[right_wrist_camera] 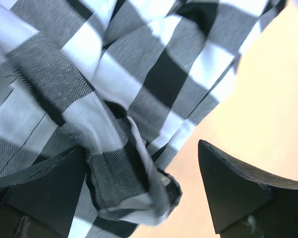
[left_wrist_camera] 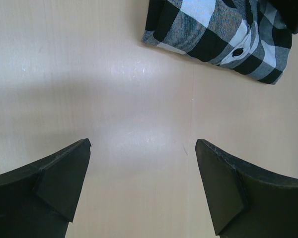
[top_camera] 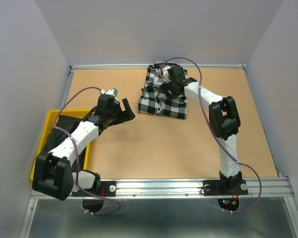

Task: Fold and stack the long sleeve shirts
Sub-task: Fold the shirt

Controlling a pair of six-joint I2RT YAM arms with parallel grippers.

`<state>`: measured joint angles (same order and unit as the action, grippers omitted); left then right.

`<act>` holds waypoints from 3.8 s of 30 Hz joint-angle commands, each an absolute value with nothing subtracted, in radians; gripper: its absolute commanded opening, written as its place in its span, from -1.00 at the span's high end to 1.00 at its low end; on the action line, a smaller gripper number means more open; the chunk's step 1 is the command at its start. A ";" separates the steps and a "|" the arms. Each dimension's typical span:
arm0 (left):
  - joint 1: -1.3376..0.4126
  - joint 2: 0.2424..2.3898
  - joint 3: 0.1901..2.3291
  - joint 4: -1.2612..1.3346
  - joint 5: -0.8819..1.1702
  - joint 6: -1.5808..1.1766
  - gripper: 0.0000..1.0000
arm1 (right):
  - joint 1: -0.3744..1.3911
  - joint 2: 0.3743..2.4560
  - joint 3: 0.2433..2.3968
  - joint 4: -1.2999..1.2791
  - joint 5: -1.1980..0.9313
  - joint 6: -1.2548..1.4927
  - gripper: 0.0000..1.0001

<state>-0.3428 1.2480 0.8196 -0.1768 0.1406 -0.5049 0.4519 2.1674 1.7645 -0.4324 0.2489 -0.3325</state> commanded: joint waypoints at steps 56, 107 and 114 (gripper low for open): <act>-0.345 1.138 0.652 -0.028 0.035 -0.448 -0.97 | 0.443 2.382 2.039 -0.276 -0.362 0.164 -0.10; -0.344 1.172 0.661 -0.040 0.015 -0.454 -0.97 | 0.494 2.207 1.927 -0.279 0.296 0.259 -0.05; -0.345 1.181 0.663 -0.040 0.023 -0.453 -0.97 | 0.439 2.238 1.896 -0.276 0.097 0.397 0.17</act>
<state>-0.3428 1.1847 0.6518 -0.0498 0.0319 -0.4637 0.4732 2.2330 1.9217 -0.3126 0.2039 0.2932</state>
